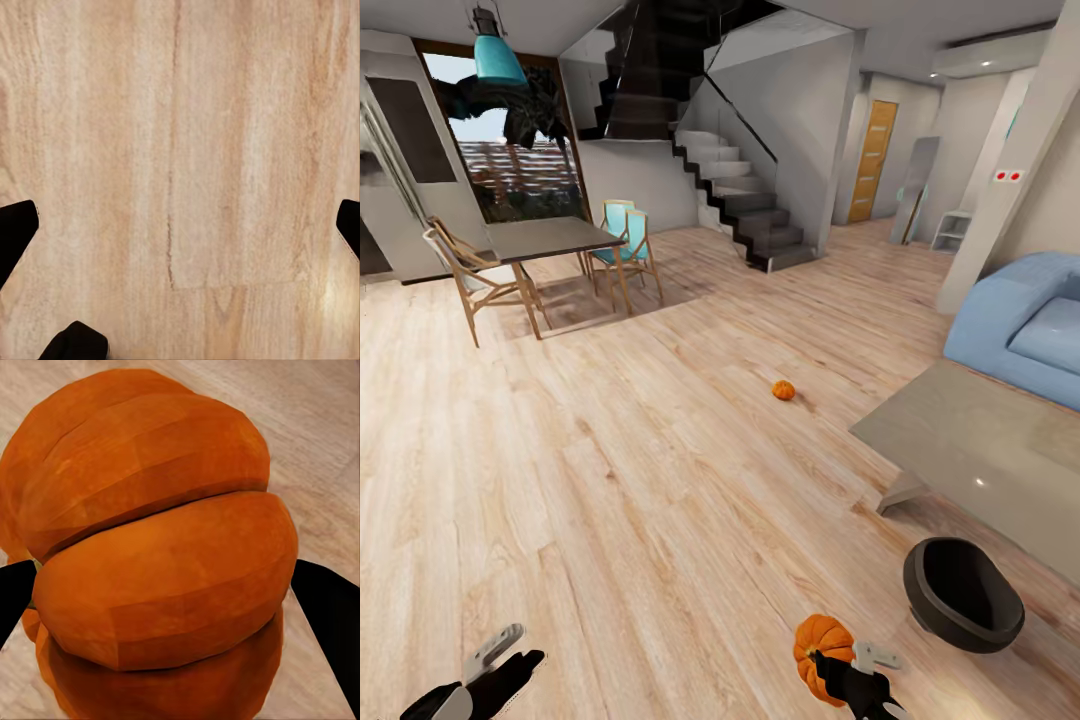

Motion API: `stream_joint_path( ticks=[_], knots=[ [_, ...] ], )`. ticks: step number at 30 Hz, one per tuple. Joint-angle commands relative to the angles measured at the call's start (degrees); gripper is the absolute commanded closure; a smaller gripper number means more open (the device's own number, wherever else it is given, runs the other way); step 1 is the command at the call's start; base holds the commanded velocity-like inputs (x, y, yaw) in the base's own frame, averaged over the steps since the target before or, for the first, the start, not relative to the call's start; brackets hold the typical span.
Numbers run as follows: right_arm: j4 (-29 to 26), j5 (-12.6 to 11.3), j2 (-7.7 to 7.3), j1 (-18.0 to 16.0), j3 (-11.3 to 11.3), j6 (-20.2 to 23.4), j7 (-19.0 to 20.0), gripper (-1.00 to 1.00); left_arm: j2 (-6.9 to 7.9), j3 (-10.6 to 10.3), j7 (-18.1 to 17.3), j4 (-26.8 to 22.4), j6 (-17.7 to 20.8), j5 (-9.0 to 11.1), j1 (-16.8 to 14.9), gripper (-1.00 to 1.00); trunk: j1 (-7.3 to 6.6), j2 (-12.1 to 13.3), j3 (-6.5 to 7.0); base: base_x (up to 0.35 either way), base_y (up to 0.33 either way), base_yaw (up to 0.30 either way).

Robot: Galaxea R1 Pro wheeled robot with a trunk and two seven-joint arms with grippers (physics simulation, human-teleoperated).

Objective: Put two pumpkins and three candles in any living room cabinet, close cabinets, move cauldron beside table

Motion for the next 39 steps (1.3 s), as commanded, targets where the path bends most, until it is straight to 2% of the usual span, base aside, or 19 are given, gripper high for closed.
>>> stream_joint_path(
  ticks=[1,5,11,33,39],
  knots=[
    [0.0,-0.4,-0.02,0.0,0.5,-0.2,-0.1,1.00,0.00,0.1,-0.1,0.0,0.3,0.3,0.0,-1.00,0.02,0.0,-0.02,0.278,0.215,0.277],
    [-0.1,-0.4,-0.02,0.0,0.5,-0.2,-0.1,1.00,-0.02,0.1,-0.1,0.0,0.3,0.3,0.0,-1.00,0.02,0.0,0.07,0.280,0.197,0.247],
    [0.0,-0.4,-0.02,0.0,0.5,-0.2,-0.1,1.00,-0.02,0.0,-0.1,0.0,0.2,0.3,0.0,-1.00,0.02,0.0,0.09,0.291,0.138,0.042],
    [0.0,-0.4,-0.02,0.0,0.5,-0.3,0.0,1.00,-0.03,0.0,-0.1,0.0,0.3,0.4,0.0,-1.00,0.02,0.0,0.09,0.301,0.127,-0.001],
    [0.0,-0.6,-0.02,0.0,0.5,-0.3,0.0,1.00,-0.03,0.0,-0.1,0.0,0.3,0.4,0.0,-1.00,0.02,0.0,0.09,0.287,0.225,-0.163]
  ],
)
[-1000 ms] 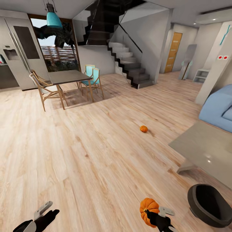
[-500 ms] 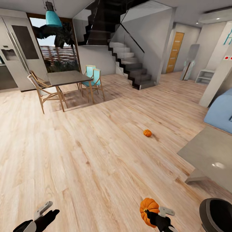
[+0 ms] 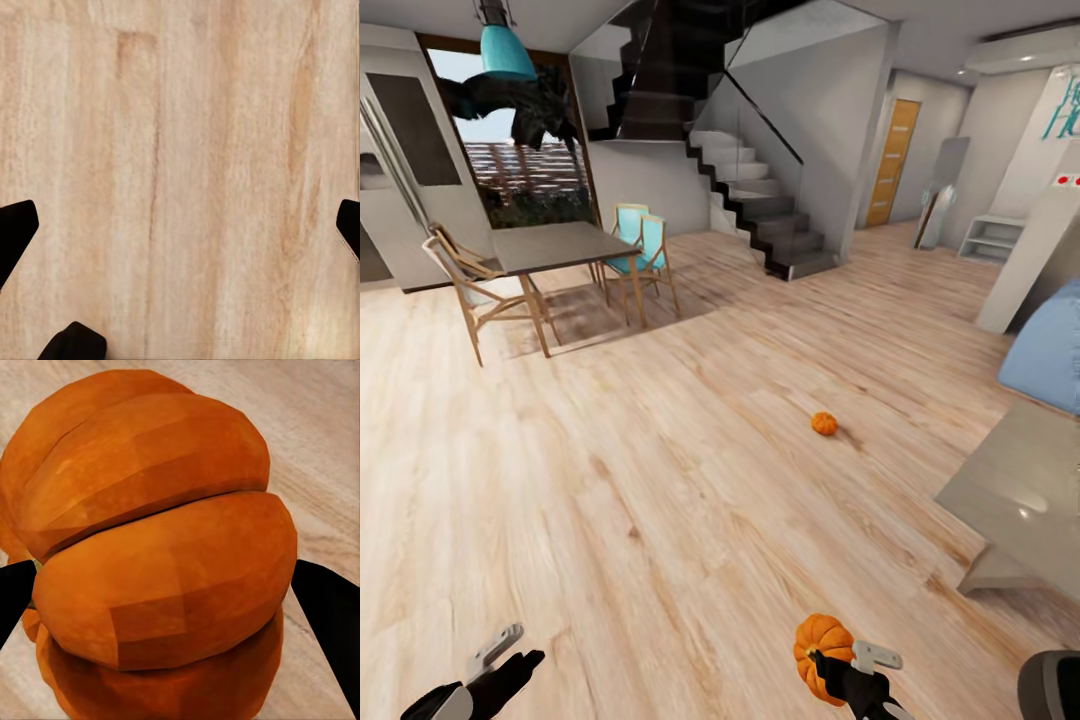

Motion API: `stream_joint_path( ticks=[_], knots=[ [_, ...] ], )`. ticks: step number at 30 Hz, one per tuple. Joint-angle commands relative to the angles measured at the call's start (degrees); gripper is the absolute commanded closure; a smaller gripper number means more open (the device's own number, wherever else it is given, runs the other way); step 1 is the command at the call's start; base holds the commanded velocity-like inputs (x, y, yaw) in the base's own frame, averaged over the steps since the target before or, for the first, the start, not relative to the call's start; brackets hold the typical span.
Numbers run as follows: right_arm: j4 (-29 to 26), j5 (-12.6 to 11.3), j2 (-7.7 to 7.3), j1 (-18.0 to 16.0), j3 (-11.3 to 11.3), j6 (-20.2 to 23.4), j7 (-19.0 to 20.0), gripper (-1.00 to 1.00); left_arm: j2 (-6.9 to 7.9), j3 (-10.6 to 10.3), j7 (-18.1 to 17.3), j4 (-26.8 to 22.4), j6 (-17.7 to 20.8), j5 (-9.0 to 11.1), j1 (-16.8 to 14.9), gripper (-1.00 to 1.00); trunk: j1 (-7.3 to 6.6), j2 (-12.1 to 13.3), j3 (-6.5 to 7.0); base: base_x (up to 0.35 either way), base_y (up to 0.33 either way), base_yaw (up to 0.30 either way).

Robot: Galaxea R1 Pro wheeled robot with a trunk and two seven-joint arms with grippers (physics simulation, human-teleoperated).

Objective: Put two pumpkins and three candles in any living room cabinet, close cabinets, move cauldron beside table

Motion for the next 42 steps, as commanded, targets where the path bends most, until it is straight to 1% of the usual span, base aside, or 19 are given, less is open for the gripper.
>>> stream_joint_path(
  ticks=[1,9,21,31,38,42],
  knots=[
    [0.0,-0.4,-0.01,0.0,0.5,-0.2,-0.1,1.00,0.01,0.1,-0.1,0.0,0.3,0.3,0.0,-1.00,0.02,0.0,-0.04,0.284,0.230,-0.262],
    [0.0,-0.5,-0.01,0.0,0.4,-0.2,-0.1,1.00,0.01,0.1,-0.1,0.0,0.3,0.4,0.0,-1.00,0.02,0.0,-0.04,0.284,0.212,-0.276],
    [0.0,-0.4,-0.01,0.0,0.4,-0.2,-0.1,1.00,0.01,0.0,-0.1,0.0,0.3,0.3,0.0,-1.00,0.02,0.0,-0.04,0.294,0.127,-0.271],
    [0.0,-0.4,-0.01,0.0,0.5,-0.2,-0.1,1.00,0.01,0.0,-0.1,0.0,0.3,0.3,0.0,-1.00,0.02,0.0,-0.04,0.301,0.105,-0.030],
    [0.0,-0.4,-0.01,0.0,0.5,-0.2,-0.1,1.00,0.01,0.0,-0.1,0.0,0.3,0.3,0.0,-1.00,0.02,0.0,-0.04,0.315,0.020,-0.008],
    [0.0,-0.4,-0.01,0.0,0.4,-0.2,-0.1,1.00,0.01,0.0,-0.1,0.0,0.3,0.3,0.0,-1.00,0.02,0.0,-0.06,0.318,0.001,-0.112]
  ],
)
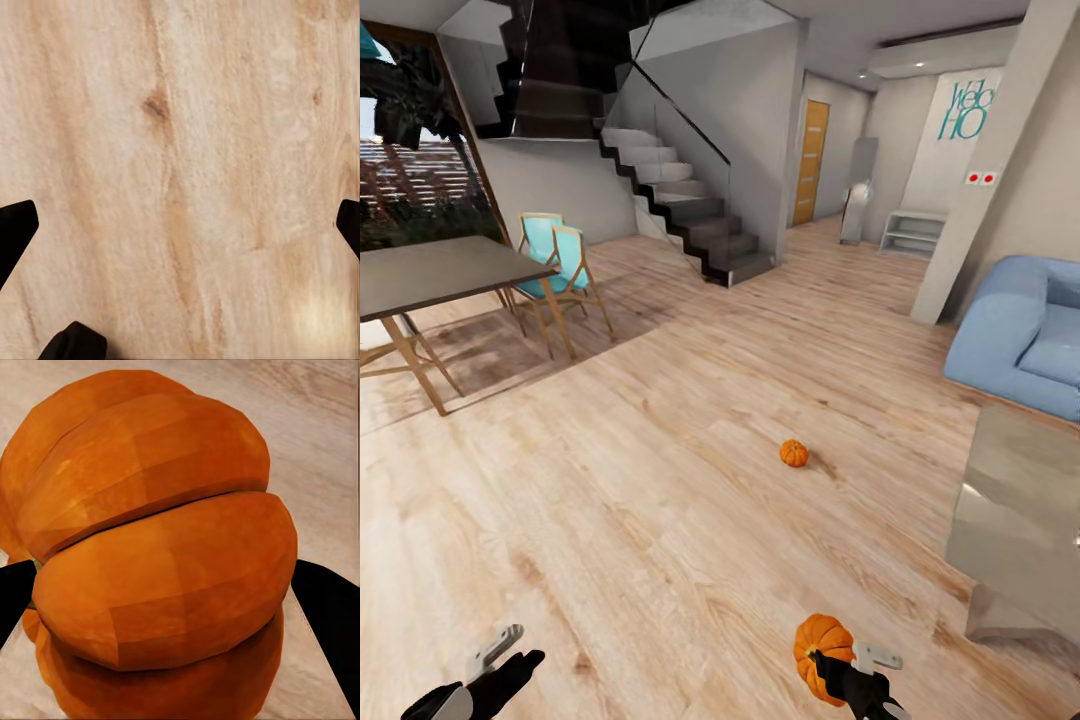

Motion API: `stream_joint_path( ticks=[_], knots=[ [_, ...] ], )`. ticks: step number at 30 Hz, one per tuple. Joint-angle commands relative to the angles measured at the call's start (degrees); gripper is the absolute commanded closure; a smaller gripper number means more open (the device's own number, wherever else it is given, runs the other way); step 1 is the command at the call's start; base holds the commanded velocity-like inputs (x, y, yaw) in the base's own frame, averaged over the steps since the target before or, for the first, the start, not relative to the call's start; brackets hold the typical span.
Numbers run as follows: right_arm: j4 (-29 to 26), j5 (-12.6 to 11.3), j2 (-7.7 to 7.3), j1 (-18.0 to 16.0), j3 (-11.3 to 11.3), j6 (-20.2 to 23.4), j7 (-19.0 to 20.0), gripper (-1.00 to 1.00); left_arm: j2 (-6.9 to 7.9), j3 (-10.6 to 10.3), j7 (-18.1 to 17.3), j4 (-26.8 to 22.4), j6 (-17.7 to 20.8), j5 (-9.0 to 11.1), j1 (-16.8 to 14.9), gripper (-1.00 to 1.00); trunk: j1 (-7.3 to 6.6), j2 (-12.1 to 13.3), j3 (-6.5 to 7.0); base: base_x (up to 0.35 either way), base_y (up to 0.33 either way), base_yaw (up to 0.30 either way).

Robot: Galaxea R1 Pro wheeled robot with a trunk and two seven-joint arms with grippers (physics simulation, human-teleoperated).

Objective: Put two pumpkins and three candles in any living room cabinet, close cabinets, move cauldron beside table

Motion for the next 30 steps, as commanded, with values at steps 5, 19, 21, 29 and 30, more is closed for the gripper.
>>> stream_joint_path(
  ticks=[5,19,21,29,30],
  knots=[
    [0.0,-0.4,-0.01,0.0,0.5,-0.2,-0.1,1.00,0.02,0.1,-0.1,-0.1,0.3,0.3,0.0,-1.00,0.03,0.0,-0.15,0.319,0.000,-0.239],
    [0.0,-0.4,-0.01,0.0,0.5,-0.1,-0.1,1.00,0.02,0.2,-0.1,-0.1,0.3,0.3,0.0,-1.00,0.03,0.0,-0.44,0.319,0.095,-0.228],
    [0.0,-0.3,-0.01,0.0,0.5,0.0,0.0,1.00,0.02,0.2,-0.1,-0.1,0.3,0.3,0.0,-1.00,0.03,0.0,-0.45,0.318,0.175,-0.030],
    [0.0,-0.3,-0.01,0.0,0.5,0.0,-0.1,1.00,0.02,0.1,-0.1,-0.1,0.3,0.3,0.0,-1.00,0.03,0.0,-0.45,0.318,0.157,-0.003],
    [0.0,-0.4,-0.01,0.0,0.5,0.0,-0.1,1.00,0.02,0.1,-0.1,-0.1,0.3,0.3,0.0,-1.00,0.03,0.0,-0.45,0.318,0.133,0.000]
  ],
)
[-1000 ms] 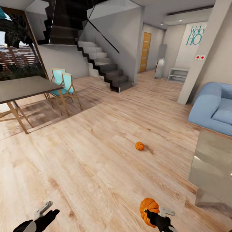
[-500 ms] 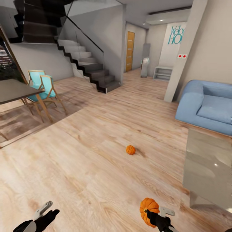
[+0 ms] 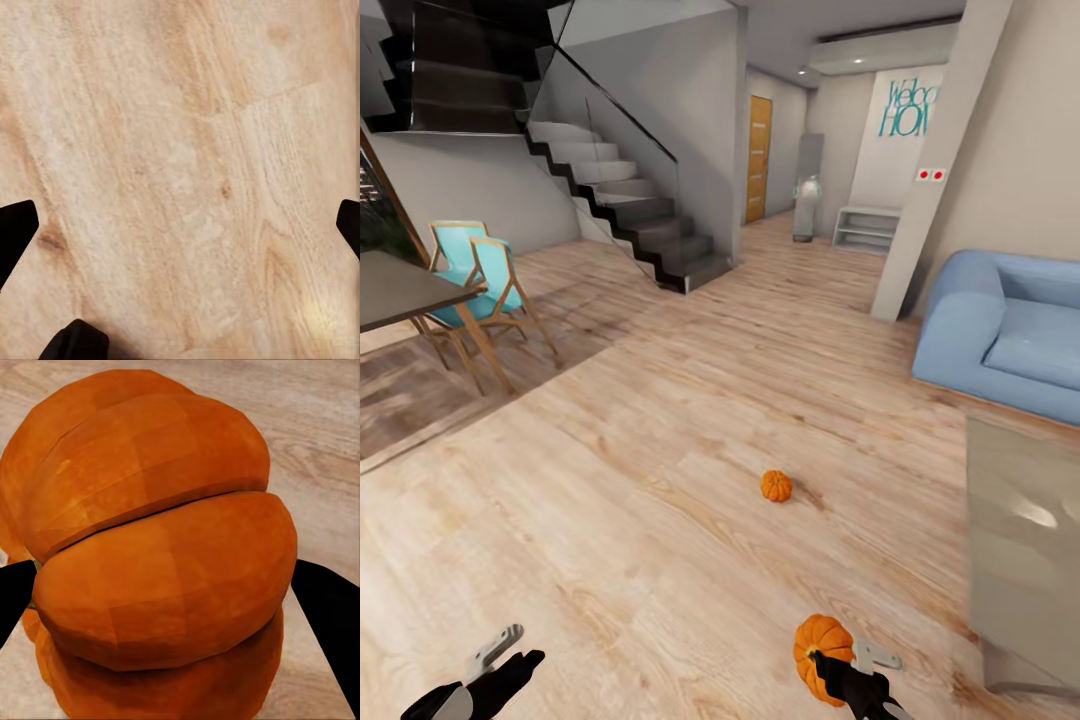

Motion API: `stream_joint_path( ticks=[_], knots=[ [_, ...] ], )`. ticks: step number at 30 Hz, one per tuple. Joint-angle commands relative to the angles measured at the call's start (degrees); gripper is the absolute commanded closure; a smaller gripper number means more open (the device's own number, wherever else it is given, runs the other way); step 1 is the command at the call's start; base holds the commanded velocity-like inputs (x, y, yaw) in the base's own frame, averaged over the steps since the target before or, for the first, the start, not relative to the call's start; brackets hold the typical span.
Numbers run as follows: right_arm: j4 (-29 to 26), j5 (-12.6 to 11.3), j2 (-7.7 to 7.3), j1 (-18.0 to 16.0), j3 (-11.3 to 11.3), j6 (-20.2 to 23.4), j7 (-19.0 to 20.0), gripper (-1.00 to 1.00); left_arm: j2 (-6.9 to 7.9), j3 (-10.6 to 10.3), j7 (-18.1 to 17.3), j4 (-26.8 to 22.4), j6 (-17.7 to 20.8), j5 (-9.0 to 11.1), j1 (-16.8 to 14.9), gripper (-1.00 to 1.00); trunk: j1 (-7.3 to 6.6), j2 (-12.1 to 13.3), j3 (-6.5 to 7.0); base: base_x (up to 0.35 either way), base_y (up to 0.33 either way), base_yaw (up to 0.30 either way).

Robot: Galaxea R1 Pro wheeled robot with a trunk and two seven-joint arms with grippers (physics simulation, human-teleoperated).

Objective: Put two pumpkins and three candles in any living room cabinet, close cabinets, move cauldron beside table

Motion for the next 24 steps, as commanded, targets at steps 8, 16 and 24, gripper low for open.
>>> stream_joint_path(
  ticks=[8,16,24],
  knots=[
    [-0.1,-0.5,-0.02,0.0,0.5,0.1,0.9,1.00,0.01,0.1,-0.1,0.0,0.3,0.3,0.0,-1.00,0.03,0.0,-0.06,0.318,0.128,-0.005],
    [-0.1,-0.7,-0.02,0.0,0.4,0.3,6.5,1.00,0.01,0.1,-0.1,0.0,0.3,0.4,0.0,-1.00,0.03,0.0,-0.50,0.318,0.126,-0.143],
    [-0.1,-0.7,-0.02,-0.1,0.4,0.4,6.8,1.00,0.01,0.1,-0.1,0.0,0.3,0.4,0.0,-1.00,0.03,0.0,-1.07,0.318,0.121,-0.193]
  ],
)
